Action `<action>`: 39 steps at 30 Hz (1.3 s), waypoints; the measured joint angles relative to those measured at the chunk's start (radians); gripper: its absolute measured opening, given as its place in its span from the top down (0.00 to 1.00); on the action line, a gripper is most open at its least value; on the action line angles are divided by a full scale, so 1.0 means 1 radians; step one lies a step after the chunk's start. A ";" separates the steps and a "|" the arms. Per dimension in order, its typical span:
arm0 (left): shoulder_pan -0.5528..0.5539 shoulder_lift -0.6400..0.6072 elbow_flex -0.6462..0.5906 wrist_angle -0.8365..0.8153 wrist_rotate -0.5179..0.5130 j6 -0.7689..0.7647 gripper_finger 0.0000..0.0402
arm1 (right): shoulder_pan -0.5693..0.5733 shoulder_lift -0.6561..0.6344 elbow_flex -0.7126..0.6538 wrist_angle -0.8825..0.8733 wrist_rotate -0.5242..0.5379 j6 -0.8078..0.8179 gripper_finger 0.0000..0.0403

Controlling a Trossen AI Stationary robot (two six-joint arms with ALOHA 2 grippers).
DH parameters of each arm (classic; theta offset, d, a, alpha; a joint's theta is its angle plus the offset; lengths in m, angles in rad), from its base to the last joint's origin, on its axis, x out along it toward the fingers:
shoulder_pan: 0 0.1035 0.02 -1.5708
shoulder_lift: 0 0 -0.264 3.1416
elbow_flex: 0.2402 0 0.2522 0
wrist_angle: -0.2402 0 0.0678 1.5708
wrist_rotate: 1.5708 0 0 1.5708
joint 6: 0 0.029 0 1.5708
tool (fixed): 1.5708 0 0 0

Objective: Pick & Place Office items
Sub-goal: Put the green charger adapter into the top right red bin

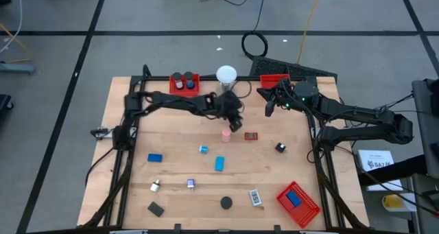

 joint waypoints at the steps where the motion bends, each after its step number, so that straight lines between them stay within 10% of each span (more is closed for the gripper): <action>1: -0.004 0.020 0.018 0.002 -0.008 0.001 0.68 | 0.000 0.000 0.000 0.000 -0.001 -0.001 1.00; 27: -0.004 0.019 0.074 -0.065 0.002 0.014 0.41 | 0.001 0.000 0.000 -0.001 -0.003 -0.024 1.00; 39: 0.003 -0.173 0.070 -0.202 -0.023 0.080 0.63 | 0.001 0.000 0.000 -0.001 0.000 -0.024 1.00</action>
